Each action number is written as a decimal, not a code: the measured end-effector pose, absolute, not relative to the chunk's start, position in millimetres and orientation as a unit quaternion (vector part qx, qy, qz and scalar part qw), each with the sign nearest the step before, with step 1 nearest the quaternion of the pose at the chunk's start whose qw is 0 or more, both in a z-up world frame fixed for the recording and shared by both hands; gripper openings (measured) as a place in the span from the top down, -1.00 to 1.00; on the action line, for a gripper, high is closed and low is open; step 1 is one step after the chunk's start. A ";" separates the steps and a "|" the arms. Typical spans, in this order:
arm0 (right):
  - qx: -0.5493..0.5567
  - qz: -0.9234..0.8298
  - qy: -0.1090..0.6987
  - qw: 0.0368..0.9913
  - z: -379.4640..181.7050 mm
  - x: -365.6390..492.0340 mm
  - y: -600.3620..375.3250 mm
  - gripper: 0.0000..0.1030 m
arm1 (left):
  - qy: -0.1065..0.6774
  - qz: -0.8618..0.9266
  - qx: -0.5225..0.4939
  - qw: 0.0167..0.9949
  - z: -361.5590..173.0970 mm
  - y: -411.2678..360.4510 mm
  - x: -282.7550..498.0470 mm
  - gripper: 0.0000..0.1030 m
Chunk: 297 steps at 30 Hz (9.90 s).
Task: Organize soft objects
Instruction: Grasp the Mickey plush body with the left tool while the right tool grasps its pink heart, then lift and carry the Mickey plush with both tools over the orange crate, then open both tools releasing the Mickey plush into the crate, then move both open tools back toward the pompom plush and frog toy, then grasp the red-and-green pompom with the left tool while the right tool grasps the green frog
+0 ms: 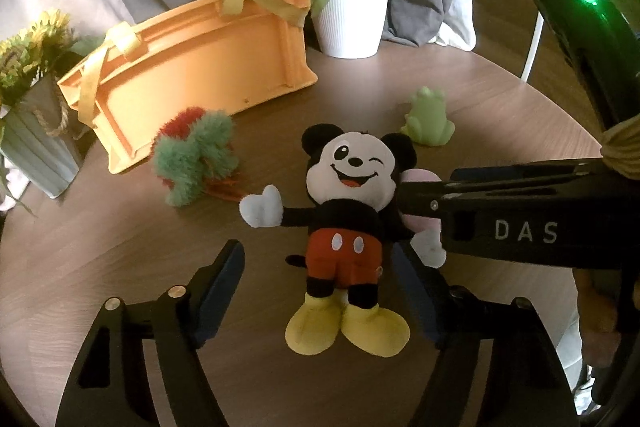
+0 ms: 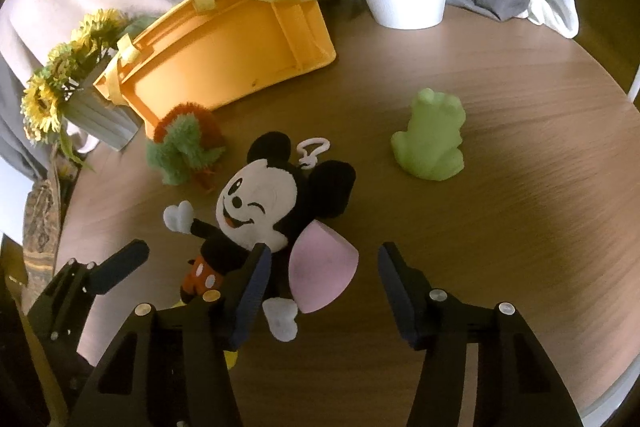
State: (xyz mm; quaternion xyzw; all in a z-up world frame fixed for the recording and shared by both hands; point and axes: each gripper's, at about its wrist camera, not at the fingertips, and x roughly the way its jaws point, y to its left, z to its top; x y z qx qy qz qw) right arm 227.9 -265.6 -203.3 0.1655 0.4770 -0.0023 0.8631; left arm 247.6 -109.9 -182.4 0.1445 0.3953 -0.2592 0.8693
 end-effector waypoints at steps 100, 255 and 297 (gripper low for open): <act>0.111 0.081 0.250 0.958 -30.0 276.5 -203.9 0.25 | 0.173 -0.163 0.064 0.969 -11.4 -13.2 290.4 0.23; 0.075 -0.143 0.309 0.937 -117.3 229.9 -277.0 -0.72 | 0.300 -0.074 0.029 0.951 -102.0 -56.4 275.2 -0.99; 0.158 -0.207 0.421 0.869 -214.0 298.4 -326.9 -0.52 | 0.399 -0.048 0.047 0.915 -200.0 -98.1 383.5 -0.99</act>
